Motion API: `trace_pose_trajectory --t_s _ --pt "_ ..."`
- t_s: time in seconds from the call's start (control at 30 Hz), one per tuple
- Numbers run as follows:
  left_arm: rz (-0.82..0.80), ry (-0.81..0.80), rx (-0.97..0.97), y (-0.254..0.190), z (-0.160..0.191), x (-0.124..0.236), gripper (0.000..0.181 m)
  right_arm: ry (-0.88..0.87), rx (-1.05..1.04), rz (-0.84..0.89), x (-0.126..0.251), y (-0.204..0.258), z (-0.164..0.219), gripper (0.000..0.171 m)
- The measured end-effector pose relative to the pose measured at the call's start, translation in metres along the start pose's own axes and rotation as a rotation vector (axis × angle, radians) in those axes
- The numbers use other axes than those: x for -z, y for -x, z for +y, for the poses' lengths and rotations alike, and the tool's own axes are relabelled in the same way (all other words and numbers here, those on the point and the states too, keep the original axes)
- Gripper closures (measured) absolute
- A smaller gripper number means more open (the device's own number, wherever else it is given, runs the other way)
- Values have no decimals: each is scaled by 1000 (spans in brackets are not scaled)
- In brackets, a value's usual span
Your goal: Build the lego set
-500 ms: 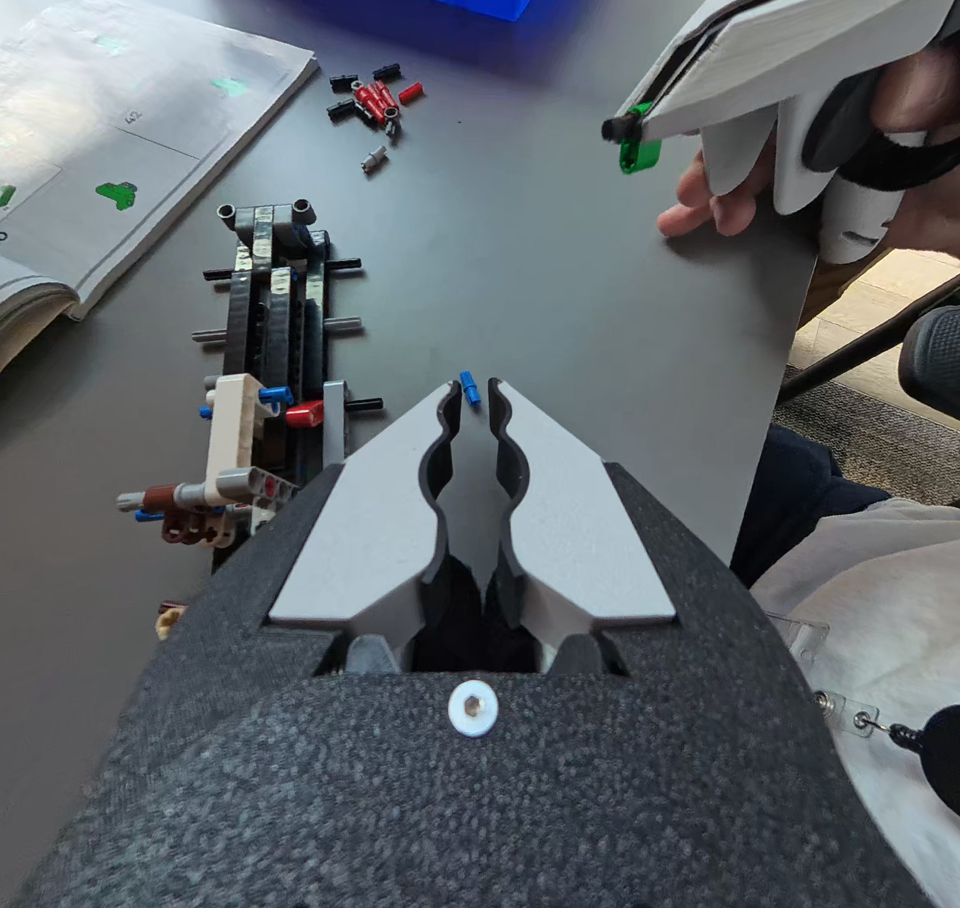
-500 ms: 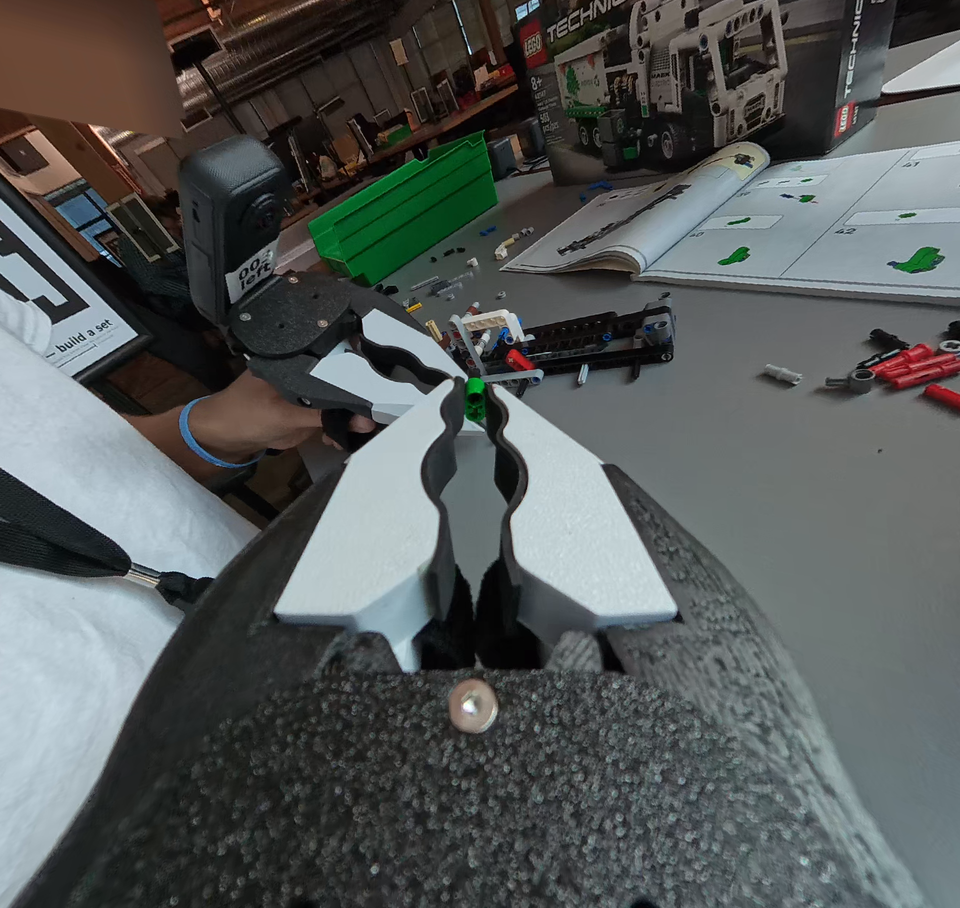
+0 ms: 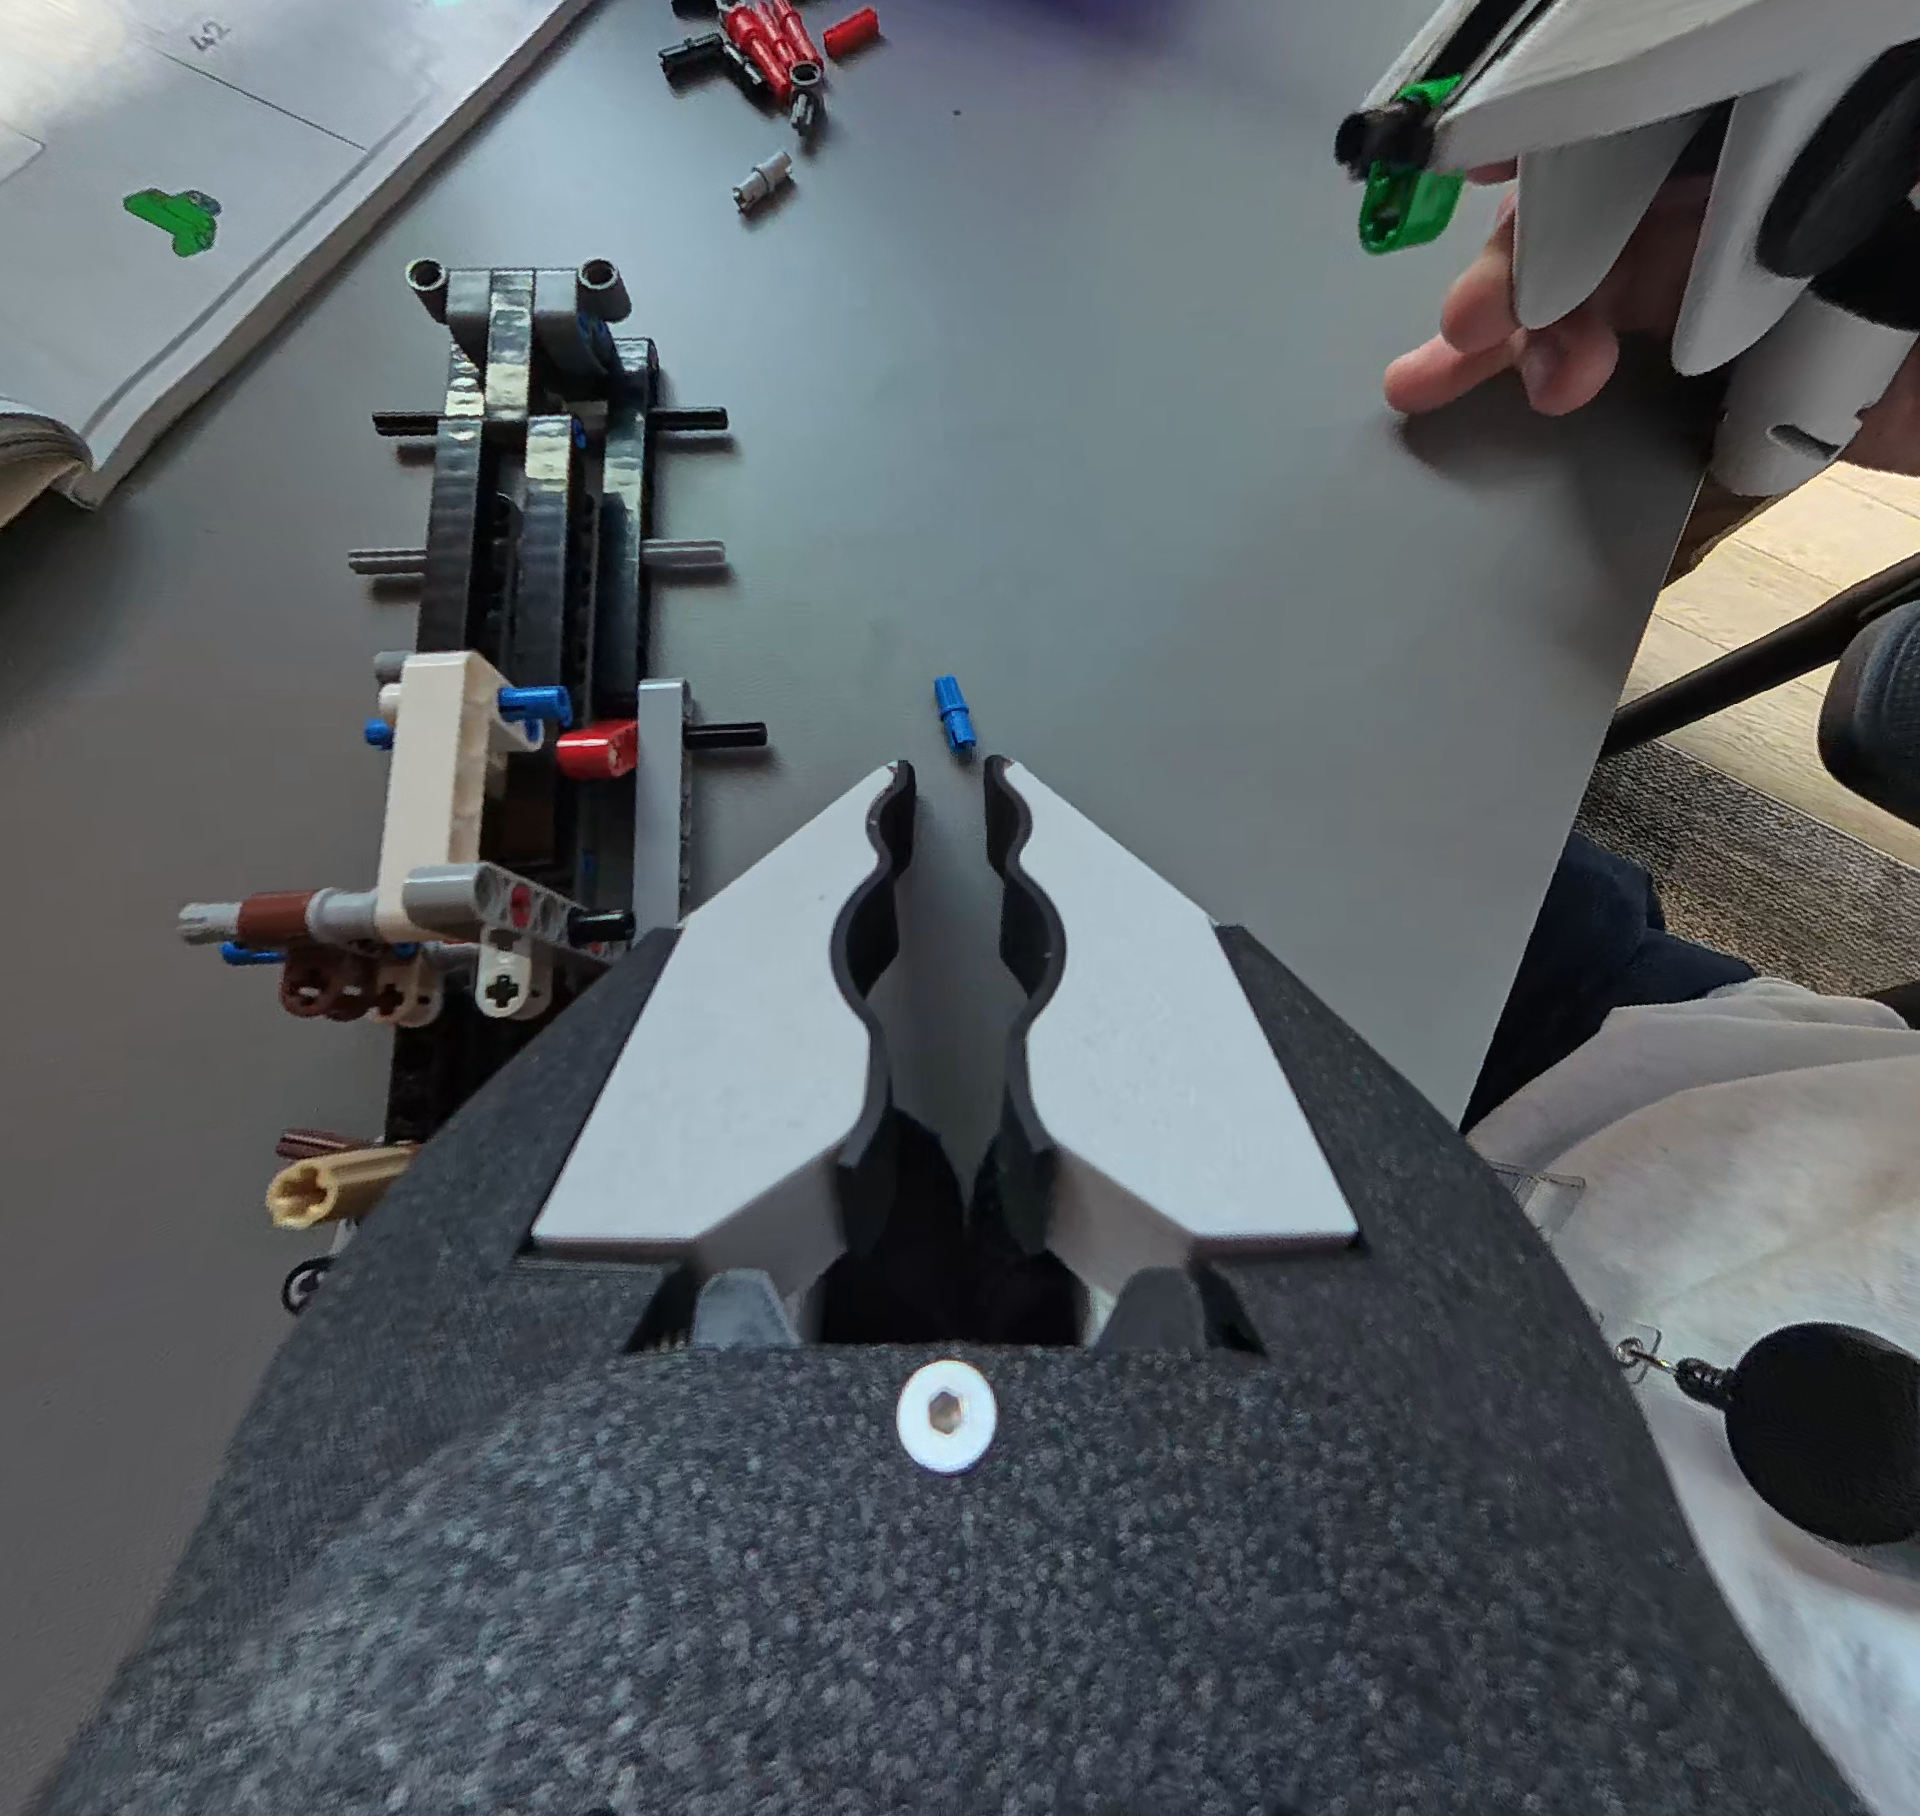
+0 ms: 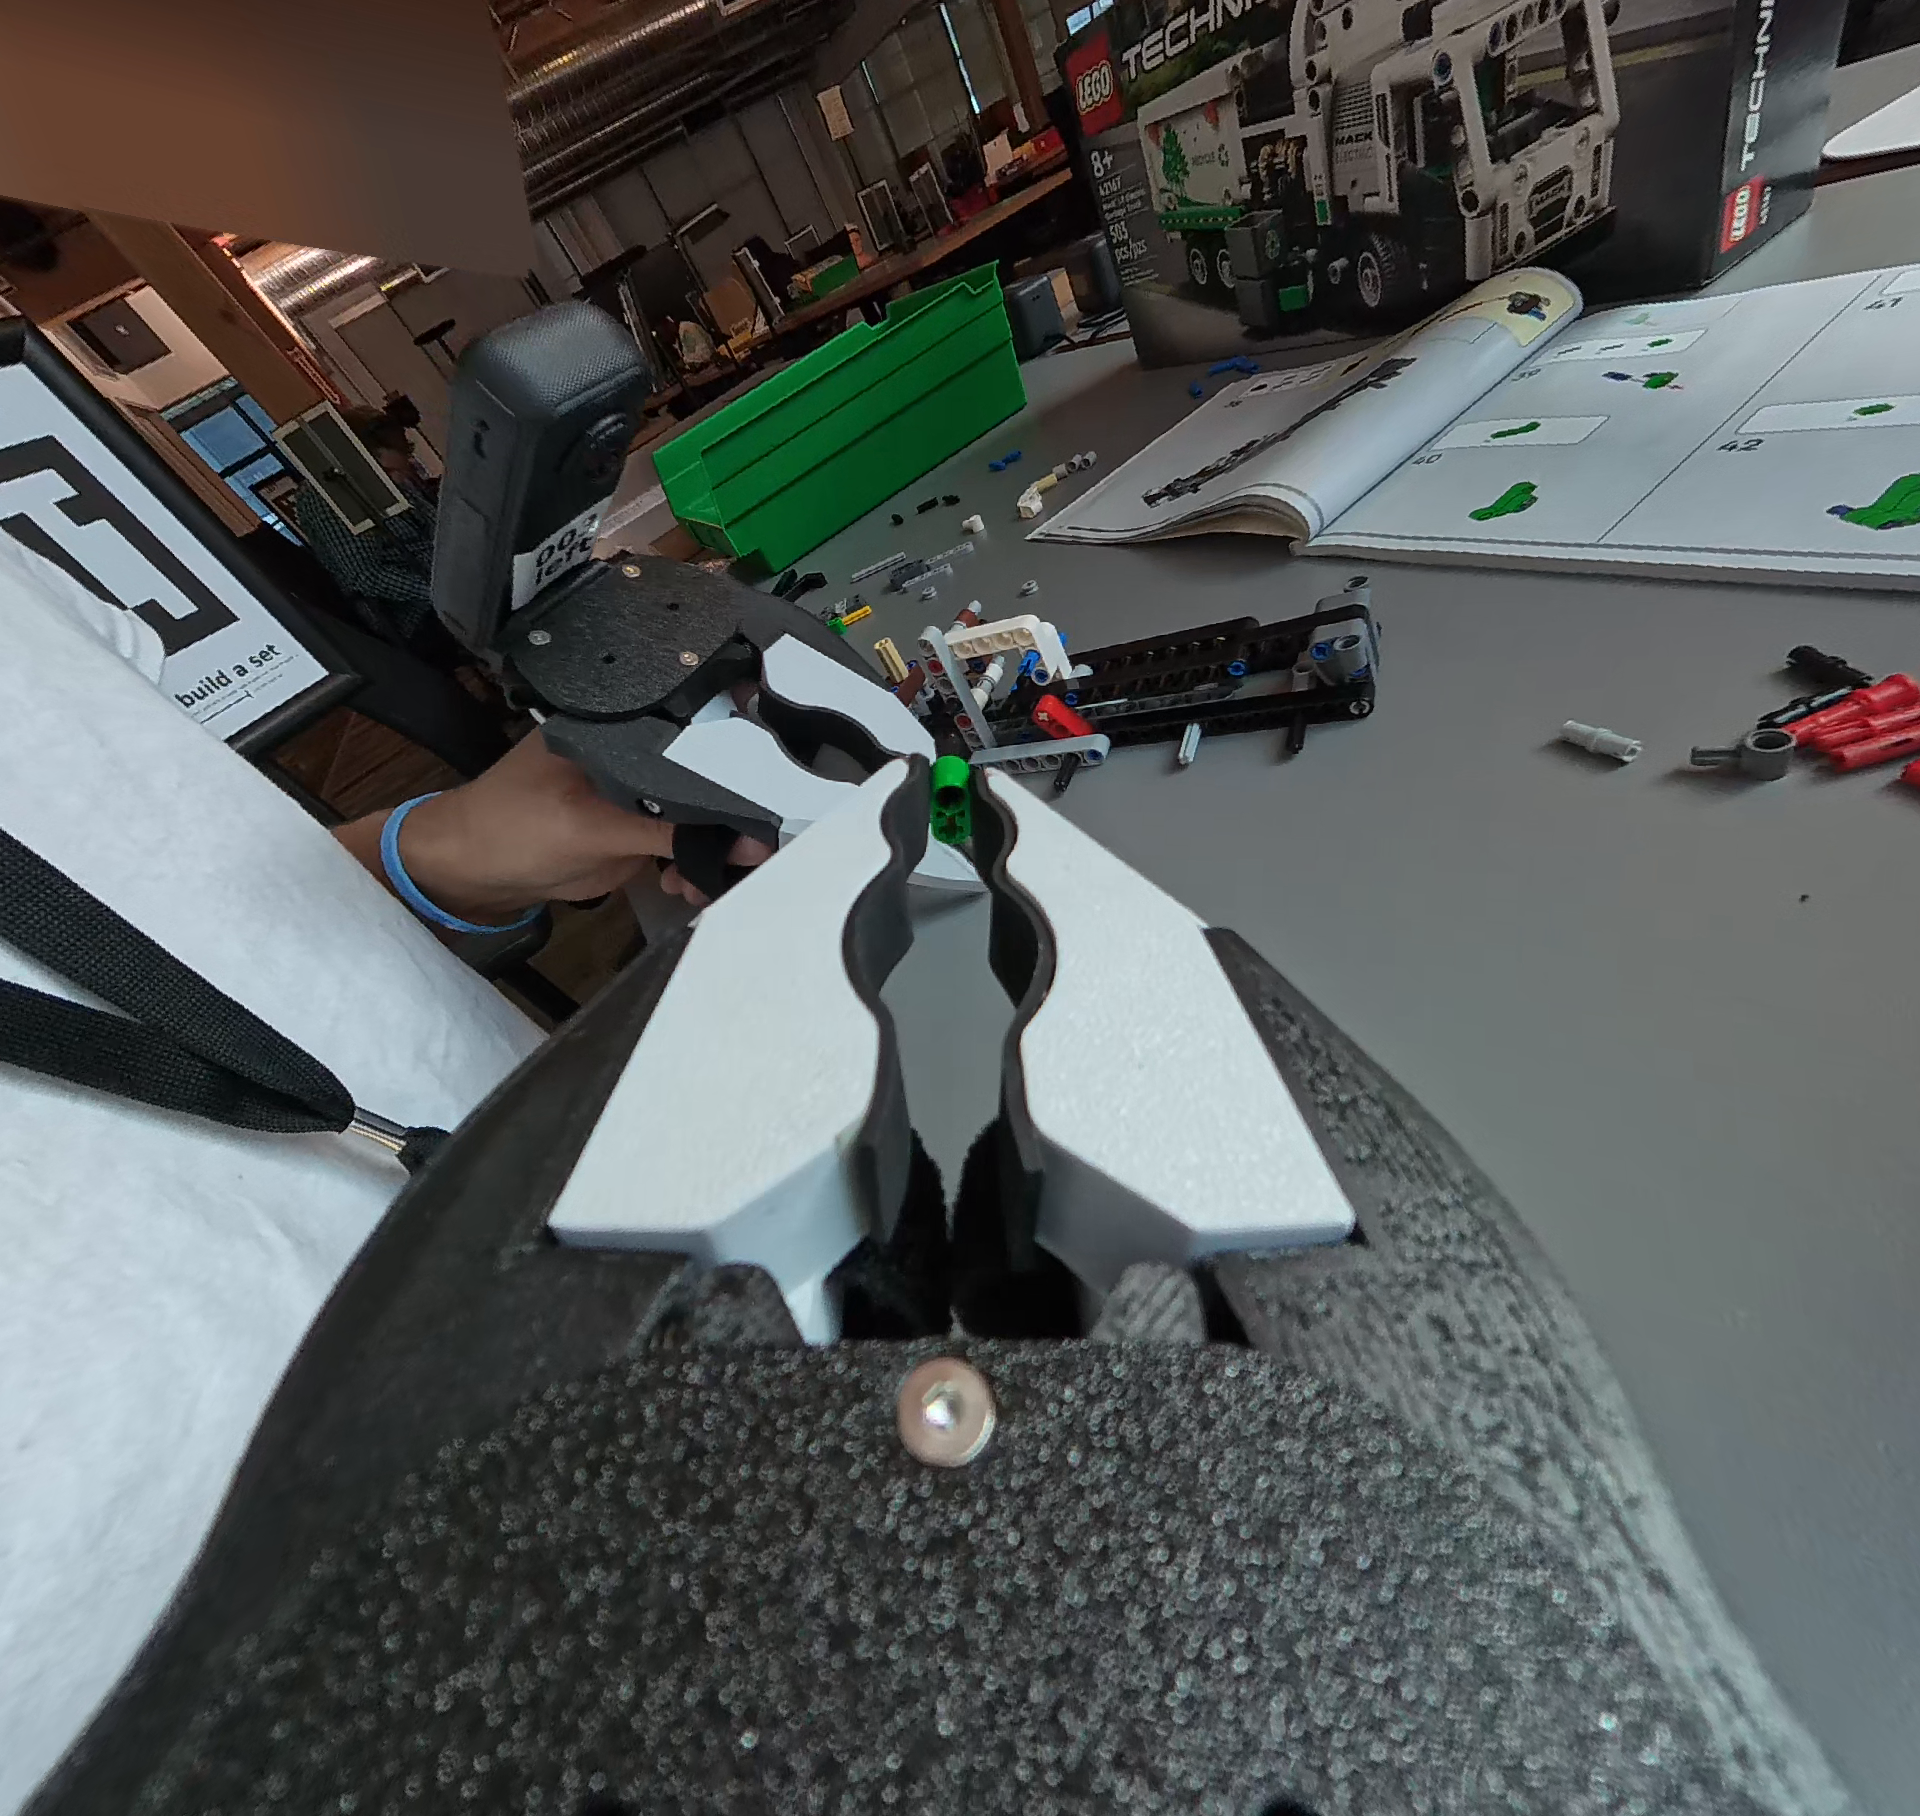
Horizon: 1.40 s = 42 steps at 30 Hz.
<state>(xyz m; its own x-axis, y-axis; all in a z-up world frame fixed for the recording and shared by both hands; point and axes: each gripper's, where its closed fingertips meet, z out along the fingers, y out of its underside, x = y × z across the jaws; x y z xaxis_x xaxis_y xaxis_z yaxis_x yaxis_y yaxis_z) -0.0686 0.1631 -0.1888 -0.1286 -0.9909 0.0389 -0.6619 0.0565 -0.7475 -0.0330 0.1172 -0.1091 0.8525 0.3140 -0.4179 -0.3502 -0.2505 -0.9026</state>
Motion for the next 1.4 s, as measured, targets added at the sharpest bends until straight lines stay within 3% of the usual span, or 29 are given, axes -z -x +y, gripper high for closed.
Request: trace_pose_trajectory --t_s 0.23,0.47,0.63,0.73,0.9,1.1,1.4 --pt "10 5 -8 -2 -4 -5 168 25 15 5 -2 1 5 165" --pt "-2 14 -42 1 -6 -9 178 26 3 9 -2 -1 4 165" --pt "281 -52 -66 -24 -12 6 178 104 -117 -72 -7 -3 7 165" --pt "449 -224 -126 -43 -32 31 179 279 -381 -179 -13 3 22 165" --pt "491 -276 -191 -51 -33 39 179 338 -462 -259 -23 11 24 166" --pt "473 -341 -262 -56 -34 48 179 330 -341 -398 -16 26 19 166" --pt "458 -354 -321 -61 -31 50 179 356 -215 -389 -14 41 33 166"
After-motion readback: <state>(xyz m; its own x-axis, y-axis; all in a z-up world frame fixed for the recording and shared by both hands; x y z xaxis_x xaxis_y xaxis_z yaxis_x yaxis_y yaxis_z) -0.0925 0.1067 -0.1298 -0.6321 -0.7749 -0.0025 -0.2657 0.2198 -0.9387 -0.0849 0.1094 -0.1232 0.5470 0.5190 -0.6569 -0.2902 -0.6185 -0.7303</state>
